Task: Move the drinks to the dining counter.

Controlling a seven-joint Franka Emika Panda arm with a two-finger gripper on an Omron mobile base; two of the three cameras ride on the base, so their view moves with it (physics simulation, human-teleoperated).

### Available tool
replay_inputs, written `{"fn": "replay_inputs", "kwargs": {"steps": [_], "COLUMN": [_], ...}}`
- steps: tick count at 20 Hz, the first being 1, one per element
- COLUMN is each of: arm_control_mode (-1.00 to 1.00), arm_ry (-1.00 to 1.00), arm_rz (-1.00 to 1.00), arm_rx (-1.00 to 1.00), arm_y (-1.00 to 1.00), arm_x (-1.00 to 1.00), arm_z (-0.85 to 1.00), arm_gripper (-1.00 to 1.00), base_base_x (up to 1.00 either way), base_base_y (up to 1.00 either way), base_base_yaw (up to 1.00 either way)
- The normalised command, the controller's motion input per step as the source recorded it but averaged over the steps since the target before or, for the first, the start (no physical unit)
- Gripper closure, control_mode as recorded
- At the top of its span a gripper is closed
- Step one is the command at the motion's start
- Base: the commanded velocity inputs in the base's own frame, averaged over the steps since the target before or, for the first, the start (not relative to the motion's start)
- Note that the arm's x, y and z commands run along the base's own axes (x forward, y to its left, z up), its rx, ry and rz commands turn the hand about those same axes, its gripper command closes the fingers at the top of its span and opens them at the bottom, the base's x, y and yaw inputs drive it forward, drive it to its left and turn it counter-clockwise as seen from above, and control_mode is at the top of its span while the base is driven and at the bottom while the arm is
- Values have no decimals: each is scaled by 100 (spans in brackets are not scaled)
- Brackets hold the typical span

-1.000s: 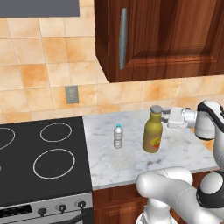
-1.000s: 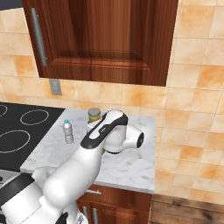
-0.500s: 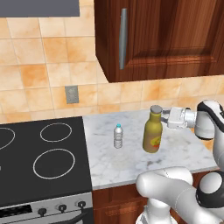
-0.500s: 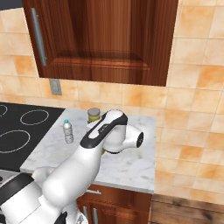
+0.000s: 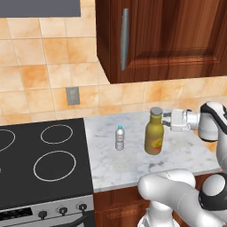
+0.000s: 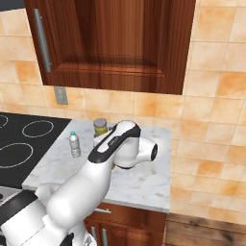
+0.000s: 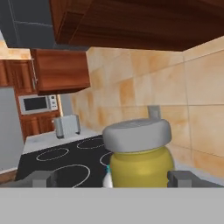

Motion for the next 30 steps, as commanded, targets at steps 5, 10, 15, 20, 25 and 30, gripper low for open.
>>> {"fn": "replay_inputs", "kwargs": {"steps": [5,10,15,20,25,30], "arm_control_mode": [-100,-100,-100,-100,-100,-100], "arm_ry": [0,0,-1,-4,0,0], "arm_rz": [14,1,-4,-10,-15,-10], "arm_rx": [0,0,0,0,0,-1], "arm_y": [1,-5,-2,1,4,19], "arm_x": [0,0,2,1,12,8], "arm_z": [0,0,1,0,0,0], "arm_gripper": [-100,-100,-100,-100,-100,-100], "base_base_x": [0,0,0,0,0,0], "base_base_y": [0,0,0,0,0,0], "base_base_yaw": [0,0,0,0,0,0]}}
